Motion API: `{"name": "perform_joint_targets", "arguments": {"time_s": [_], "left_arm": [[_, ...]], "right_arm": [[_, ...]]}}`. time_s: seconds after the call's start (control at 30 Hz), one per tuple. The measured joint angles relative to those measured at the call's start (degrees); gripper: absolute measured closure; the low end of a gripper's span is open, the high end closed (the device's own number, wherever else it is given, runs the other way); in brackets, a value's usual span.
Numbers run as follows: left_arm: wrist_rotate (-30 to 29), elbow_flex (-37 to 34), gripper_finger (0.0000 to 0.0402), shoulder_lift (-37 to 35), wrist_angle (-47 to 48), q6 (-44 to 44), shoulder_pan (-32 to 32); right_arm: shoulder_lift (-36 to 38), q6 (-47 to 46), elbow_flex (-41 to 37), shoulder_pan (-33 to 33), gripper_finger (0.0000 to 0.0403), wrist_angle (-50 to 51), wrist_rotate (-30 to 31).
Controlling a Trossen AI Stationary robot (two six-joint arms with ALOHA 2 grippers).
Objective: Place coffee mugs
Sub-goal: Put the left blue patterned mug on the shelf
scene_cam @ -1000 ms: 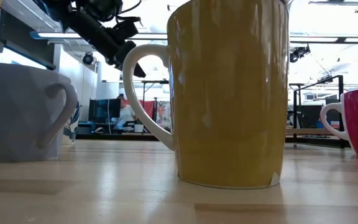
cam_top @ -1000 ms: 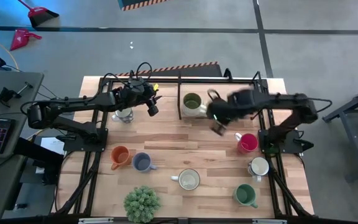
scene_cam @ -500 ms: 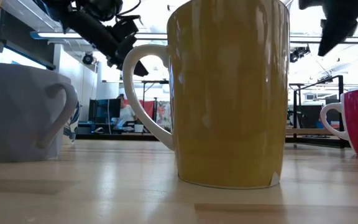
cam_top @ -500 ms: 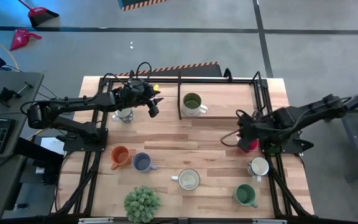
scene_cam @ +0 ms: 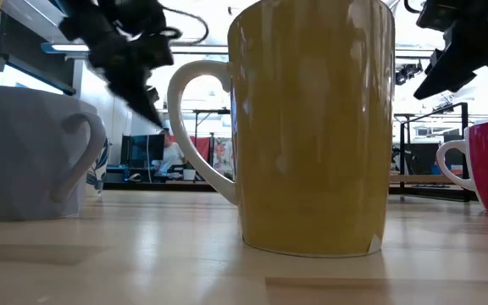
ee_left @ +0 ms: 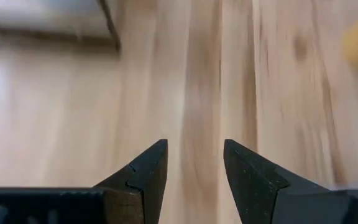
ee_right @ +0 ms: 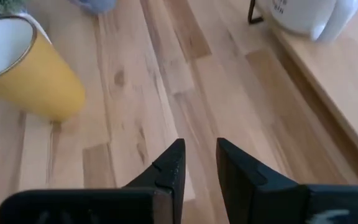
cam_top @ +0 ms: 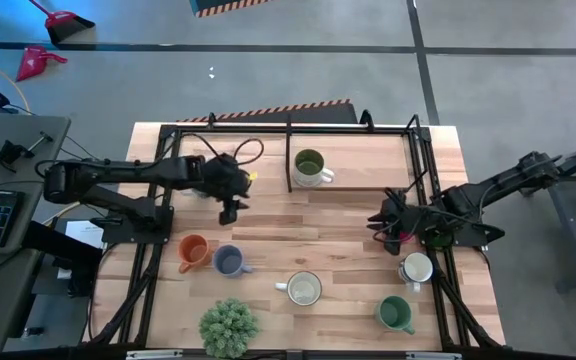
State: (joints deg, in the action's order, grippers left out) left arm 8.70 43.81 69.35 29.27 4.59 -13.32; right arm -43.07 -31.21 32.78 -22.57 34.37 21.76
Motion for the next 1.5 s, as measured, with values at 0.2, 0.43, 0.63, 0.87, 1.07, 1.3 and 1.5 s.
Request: {"name": "perform_joint_targets", "arguments": {"time_s": [0.2,0.43,0.63,0.87,1.07,1.3,1.5], "left_arm": [[-0.42,-0.07,0.0254,-6.92,11.61,-4.26,0.00],[-6.13,-0.04,0.0254,-24.09,16.42,-5.85,-0.11],[-17.02,0.03,0.0254,-33.17,21.51,-5.85,-0.15],[-26.67,0.02,0.0241,-28.17,29.28,-12.32,-0.17],[-27.57,0.01,0.0227,-19.67,30.48,-12.45,-0.17],[-27.16,-0.07,0.0227,-11.88,29.58,-12.91,-0.93],[-27.02,-0.07,0.0227,-8.58,29.00,-12.44,-3.89]], "right_arm": [[0.11,1.92,0.14,0.02,0.0336,-2.61,1.78],[0.09,2.15,0.14,0.04,0.0336,-4.57,2.12],[0.07,2.15,0.19,0.04,0.0336,-5.45,2.12],[0.07,1.88,0.21,0.07,0.0336,-5.50,2.51],[0.03,2.13,0.22,0.07,0.0336,-5.48,2.65],[0.03,2.13,0.23,0.07,0.0336,-5.48,2.64],[0.03,2.13,0.23,0.07,0.0336,-5.48,2.62]]}}
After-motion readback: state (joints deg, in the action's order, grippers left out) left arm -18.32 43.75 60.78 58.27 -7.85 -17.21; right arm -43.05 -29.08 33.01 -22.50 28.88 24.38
